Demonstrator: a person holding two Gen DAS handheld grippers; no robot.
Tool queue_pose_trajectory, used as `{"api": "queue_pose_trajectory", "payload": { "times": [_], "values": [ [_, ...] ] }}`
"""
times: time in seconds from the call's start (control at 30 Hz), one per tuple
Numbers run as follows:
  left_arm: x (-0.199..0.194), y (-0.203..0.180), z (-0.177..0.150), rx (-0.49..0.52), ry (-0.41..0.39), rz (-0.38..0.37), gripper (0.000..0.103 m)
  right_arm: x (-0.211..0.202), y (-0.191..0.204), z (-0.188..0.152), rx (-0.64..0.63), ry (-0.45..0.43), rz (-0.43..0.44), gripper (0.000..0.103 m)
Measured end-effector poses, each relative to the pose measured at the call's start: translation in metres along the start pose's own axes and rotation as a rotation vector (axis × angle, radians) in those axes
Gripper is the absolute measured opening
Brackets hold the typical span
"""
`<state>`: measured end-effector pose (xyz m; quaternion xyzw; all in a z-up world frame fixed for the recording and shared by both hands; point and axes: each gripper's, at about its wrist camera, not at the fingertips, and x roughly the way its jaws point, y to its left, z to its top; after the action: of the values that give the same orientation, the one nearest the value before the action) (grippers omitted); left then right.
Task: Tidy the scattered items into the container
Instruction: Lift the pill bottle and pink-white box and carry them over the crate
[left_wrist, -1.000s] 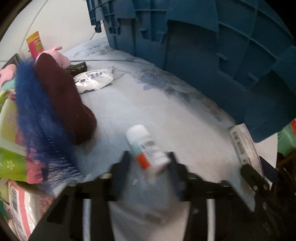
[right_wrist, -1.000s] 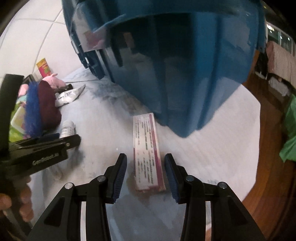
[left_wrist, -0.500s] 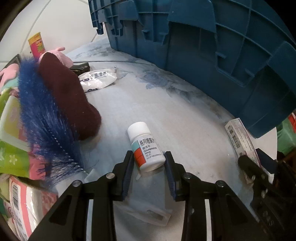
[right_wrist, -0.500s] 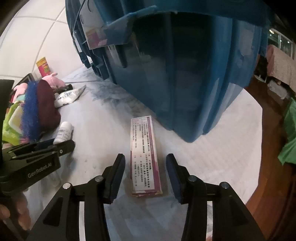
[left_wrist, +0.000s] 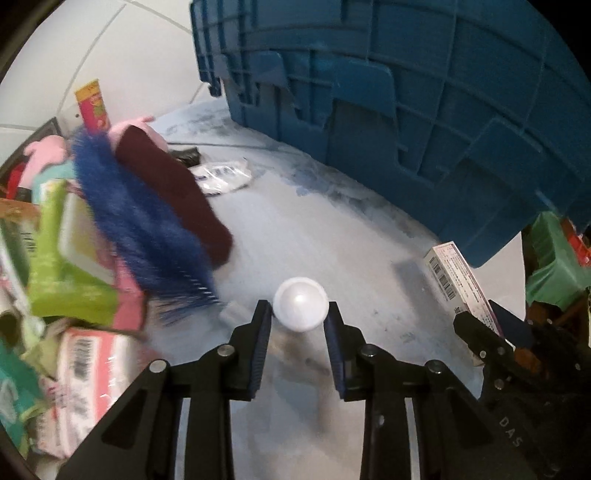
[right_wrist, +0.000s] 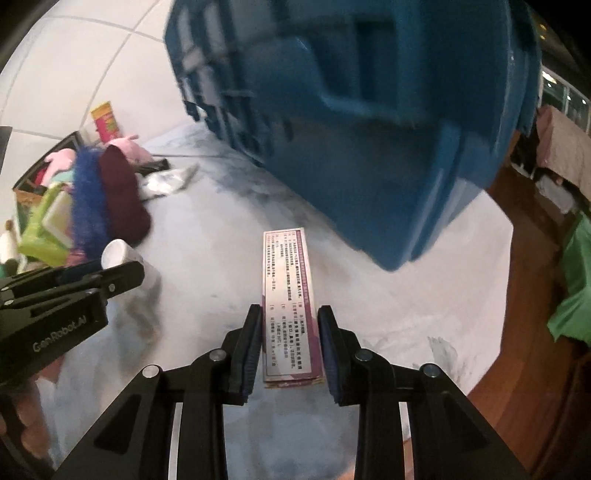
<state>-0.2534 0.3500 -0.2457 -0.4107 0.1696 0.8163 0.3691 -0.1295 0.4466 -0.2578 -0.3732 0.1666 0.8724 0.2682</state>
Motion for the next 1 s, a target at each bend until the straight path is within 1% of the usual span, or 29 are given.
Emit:
{"api": "queue_pose_trajectory", "payload": {
  "times": [0.23,0.4,0.67,0.8,0.9,1.0],
  "values": [
    [-0.05,0.029,0.006,-0.035,-0.031,0.033,0.029,-0.034,0.037,0.02,-0.053,-0.019,0.048,0.03],
    [-0.093,0.062,0.015,-0.085,-0.071,0.057,0.029,-0.065,0.075,0.045,-0.115,-0.059,0.084,0.03],
    [-0.152,0.101,0.046,-0.142,-0.164,0.096,0.029,-0.112,0.125,0.094,-0.196,-0.145,0.124,0.03],
    [-0.176,0.109,0.061,-0.162,-0.208,0.109,0.029,-0.134,0.137,0.117,-0.222,-0.192,0.146,0.03],
    [-0.191,0.107,0.074,-0.172,-0.239,0.12,0.029,-0.149,0.141,0.136,-0.24,-0.23,0.167,0.03],
    [-0.202,0.1,0.089,-0.191,-0.277,0.131,0.029,-0.163,0.137,0.153,-0.258,-0.266,0.185,0.03]
  ]
}}
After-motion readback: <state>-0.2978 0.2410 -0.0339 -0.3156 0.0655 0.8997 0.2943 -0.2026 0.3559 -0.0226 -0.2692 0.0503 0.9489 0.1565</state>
